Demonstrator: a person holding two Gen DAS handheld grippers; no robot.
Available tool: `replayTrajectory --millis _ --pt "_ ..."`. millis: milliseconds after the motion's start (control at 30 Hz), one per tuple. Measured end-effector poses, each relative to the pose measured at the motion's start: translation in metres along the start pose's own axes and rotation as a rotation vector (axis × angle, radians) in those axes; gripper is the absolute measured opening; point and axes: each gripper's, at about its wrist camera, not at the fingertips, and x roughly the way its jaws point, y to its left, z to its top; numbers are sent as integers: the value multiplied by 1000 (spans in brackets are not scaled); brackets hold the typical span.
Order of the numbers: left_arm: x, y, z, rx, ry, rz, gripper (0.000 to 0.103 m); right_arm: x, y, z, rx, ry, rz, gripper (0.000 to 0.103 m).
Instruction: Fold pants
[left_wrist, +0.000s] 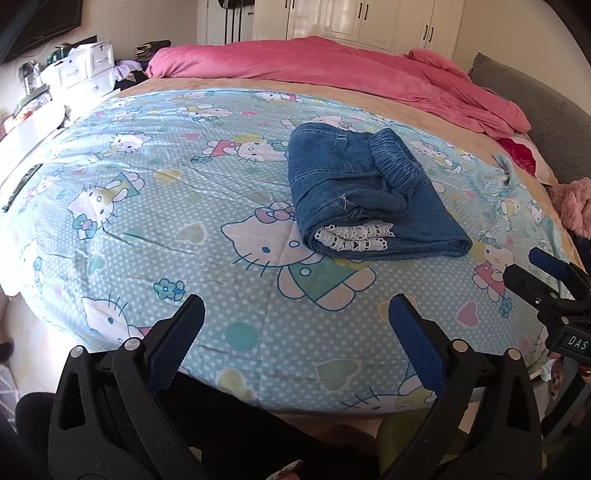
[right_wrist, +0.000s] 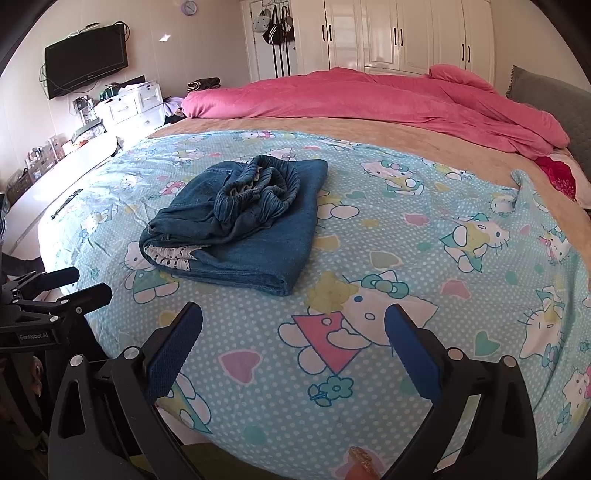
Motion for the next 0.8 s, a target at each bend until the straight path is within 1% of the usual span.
replayTrajectory --millis 167,500,800 --pt "2 -2 -1 8 10 17 94 -1 -2 -3 8 8 0 99" --pt "1 1 -1 -10 15 10 94 -5 -3 -2 7 -4 -1 99" --pt "-1 -2 0 7 9 24 94 -7 -3 -2 11 -6 -9 99"
